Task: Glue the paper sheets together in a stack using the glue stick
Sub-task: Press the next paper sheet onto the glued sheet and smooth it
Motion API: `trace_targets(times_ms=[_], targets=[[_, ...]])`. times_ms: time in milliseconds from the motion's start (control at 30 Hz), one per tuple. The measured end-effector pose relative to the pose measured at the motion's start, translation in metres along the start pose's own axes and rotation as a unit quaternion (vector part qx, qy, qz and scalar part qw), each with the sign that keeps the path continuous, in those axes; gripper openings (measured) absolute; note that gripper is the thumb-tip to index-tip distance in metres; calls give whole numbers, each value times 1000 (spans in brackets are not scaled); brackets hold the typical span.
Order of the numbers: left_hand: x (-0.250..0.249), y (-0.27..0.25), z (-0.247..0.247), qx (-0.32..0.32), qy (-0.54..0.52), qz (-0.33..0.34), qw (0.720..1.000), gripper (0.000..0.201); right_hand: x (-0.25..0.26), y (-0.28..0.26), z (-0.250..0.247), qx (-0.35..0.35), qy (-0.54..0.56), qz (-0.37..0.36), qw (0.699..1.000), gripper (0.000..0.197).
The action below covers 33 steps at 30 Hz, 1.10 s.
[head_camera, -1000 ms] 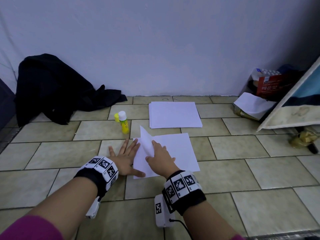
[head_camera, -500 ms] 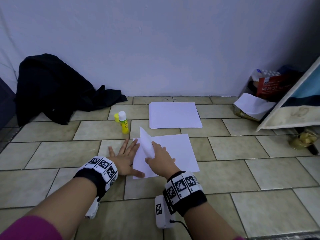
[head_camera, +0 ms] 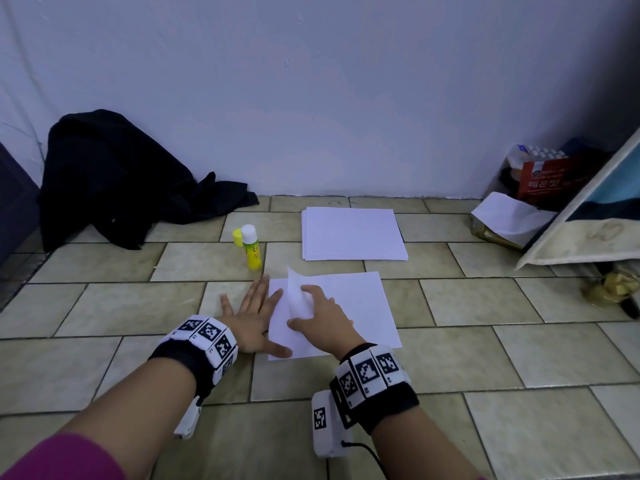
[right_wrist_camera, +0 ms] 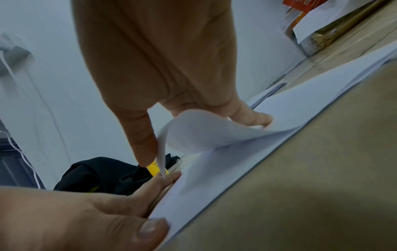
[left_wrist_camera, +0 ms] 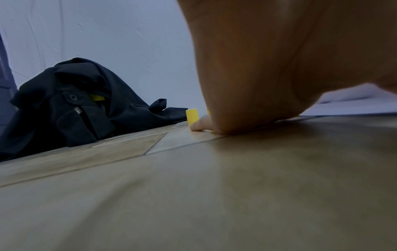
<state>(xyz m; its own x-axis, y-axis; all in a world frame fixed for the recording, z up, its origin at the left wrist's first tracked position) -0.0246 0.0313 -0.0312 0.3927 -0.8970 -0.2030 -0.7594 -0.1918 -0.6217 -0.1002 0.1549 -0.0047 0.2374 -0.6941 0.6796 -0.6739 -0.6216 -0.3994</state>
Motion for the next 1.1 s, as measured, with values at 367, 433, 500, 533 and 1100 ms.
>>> trace_targets(times_ms=[367, 433, 500, 533, 1100], targets=[[2, 3, -1, 3, 2, -10, 1000, 123, -1, 0, 5, -9, -65, 15, 998, 50], [2, 3, -1, 1, 6, -13, 1000, 124, -1, 1, 8, -10, -69, 18, 997, 51], [2, 4, 0, 0, 7, -12, 1000, 124, -1, 2, 10, -13, -74, 19, 997, 51], [2, 4, 0, -1, 7, -11, 1000, 124, 0, 2, 11, -13, -76, 19, 997, 52], [3, 3, -1, -5, -16, 13, 1000, 119, -1, 4, 12, -1, -78, 15, 997, 60]])
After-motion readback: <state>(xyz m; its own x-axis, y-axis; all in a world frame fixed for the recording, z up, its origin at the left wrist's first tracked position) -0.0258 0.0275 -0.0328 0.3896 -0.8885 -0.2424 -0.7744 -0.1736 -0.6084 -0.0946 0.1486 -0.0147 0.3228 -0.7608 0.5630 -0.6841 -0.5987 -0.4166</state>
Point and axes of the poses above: each hand's wrist, its own y-axis towards the middle knuckle, its own z-axis out of the palm, x = y × z, the point moved 4 cm from there along y, towards the middle knuckle, and after that the axes turned 2 degrees about z, right-handed, at the moved point
